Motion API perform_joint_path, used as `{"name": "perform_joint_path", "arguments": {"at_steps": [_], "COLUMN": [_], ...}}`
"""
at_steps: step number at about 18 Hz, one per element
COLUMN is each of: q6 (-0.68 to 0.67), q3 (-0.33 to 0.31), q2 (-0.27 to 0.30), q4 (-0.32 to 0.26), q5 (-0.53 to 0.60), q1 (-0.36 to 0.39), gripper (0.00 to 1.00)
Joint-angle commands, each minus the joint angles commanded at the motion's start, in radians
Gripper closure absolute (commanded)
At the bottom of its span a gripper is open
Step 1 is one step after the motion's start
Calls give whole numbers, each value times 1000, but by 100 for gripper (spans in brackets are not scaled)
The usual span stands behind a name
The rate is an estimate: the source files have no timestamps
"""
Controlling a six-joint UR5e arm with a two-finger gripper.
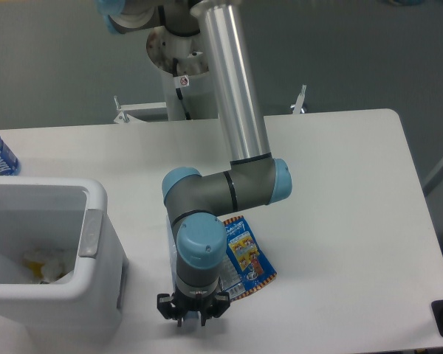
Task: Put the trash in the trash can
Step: 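Close the gripper on the bottle's neck end and grip it, then lift the bottle and carry it over the white trash bin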
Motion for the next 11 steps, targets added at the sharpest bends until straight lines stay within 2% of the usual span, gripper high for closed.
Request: {"name": "perform_joint_path", "arguments": {"at_steps": [2,7,9,10,11], "q6": [0,14,17,18,18], "q3": [0,8,14,24,44], "q2": [0,29,55,83,138], "q4": [2,2,12,38,85], "q5": [6,3,3,2,-8], "q1": [0,0,6,11,35], "gripper": [64,65,65,65,65]}}
